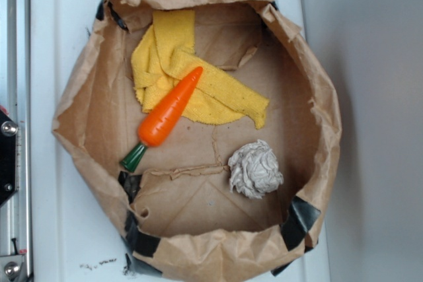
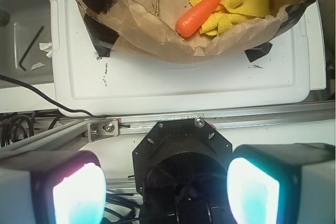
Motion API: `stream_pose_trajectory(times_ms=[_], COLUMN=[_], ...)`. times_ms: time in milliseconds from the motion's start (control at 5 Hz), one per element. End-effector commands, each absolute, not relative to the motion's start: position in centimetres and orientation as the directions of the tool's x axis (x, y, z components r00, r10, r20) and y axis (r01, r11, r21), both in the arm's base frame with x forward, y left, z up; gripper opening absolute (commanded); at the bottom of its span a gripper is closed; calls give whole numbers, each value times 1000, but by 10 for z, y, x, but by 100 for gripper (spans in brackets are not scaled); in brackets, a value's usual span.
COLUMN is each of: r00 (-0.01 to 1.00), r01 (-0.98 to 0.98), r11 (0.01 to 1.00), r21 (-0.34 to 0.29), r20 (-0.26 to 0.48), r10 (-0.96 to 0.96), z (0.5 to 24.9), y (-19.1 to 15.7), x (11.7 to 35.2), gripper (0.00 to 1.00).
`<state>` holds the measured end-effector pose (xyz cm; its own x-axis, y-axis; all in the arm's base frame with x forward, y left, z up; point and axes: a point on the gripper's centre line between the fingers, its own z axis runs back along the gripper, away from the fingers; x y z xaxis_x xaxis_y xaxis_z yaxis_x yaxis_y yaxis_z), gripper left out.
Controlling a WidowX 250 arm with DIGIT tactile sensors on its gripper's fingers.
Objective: Grab the carrot.
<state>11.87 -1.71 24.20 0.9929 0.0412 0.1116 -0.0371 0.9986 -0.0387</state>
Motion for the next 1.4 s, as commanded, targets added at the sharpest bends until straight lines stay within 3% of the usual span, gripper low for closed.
stream_pose_trajectory(times_ms=[0, 200, 400, 600, 800, 1200], r00=[993, 992, 990, 987, 974, 972], r01=[-37, -99, -126, -100, -110, -167], r11=[999, 990, 990, 994, 988, 982], r21=[-39, 98, 65, -43, -105, -92], r20=[112, 84, 78, 119, 187, 153], r10=[41, 91, 121, 105, 128, 179], z=[242, 239, 239, 236, 227, 212], y=[-17, -16, -8, 12, 35, 44], x=[119, 144, 161, 171, 179, 221], gripper=[100, 100, 100, 100, 100, 100])
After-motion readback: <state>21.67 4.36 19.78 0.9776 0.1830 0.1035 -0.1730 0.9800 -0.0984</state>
